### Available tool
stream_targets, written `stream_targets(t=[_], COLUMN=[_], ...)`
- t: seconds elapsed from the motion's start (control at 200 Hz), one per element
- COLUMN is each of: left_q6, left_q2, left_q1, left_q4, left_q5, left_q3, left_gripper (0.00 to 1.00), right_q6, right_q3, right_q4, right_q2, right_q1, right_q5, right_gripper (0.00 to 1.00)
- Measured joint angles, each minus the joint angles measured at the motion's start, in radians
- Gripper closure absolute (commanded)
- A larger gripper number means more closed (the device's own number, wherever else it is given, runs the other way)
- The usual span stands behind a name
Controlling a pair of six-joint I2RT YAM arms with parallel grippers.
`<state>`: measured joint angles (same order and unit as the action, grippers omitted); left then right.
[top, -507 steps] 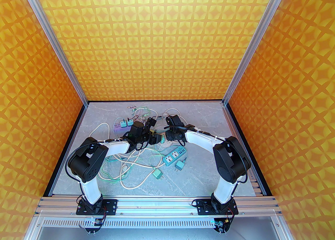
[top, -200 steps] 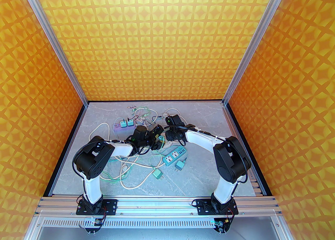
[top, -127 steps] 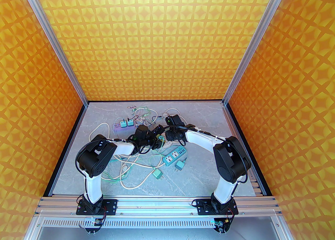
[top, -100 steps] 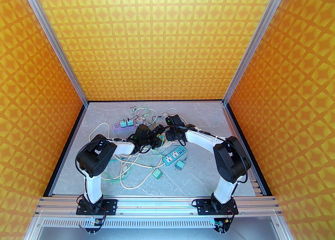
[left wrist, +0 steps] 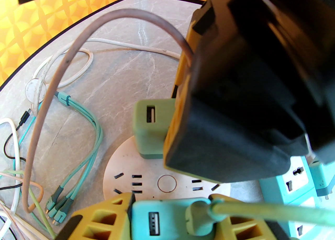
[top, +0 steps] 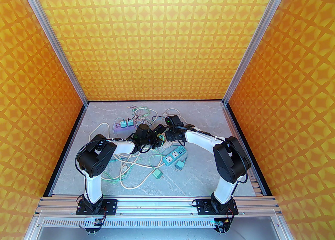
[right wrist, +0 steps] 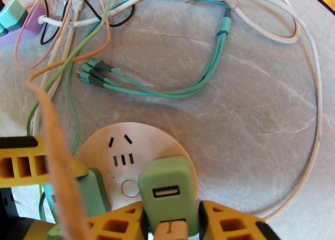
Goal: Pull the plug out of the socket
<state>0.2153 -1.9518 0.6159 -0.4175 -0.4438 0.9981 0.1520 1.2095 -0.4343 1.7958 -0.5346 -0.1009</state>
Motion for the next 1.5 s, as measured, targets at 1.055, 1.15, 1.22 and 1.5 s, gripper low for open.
stream_targets(t=[1.055,1.15,1.22,1.5], left_q6=[0.000,0.000,0.000,0.000], left_q2=[-0.014,-0.018,-0.021,-0.022], left_q1=[0.008,0.011,0.016,0.019], left_q4=[0.040,0.039,0.036,0.035], left_q5=[-0.001,-0.001,-0.001,-0.009], left_q3=[0.036,0.040,0.044,0.044], left_gripper=[0.64,0.63,0.63,0.64], right_q6=[0.000,0.000,-0.004,-0.003], right_q3=[0.011,0.011,0.011,0.040], right_q4=[-0.045,-0.049,-0.061,-0.120], right_q2=[-0.011,-0.018,-0.023,-0.023], right_q1=[0.017,0.052,0.065,-0.010], right_q5=[0.000,0.048,0.066,-0.029], right_gripper=[0.69,0.70,0.70,0.68])
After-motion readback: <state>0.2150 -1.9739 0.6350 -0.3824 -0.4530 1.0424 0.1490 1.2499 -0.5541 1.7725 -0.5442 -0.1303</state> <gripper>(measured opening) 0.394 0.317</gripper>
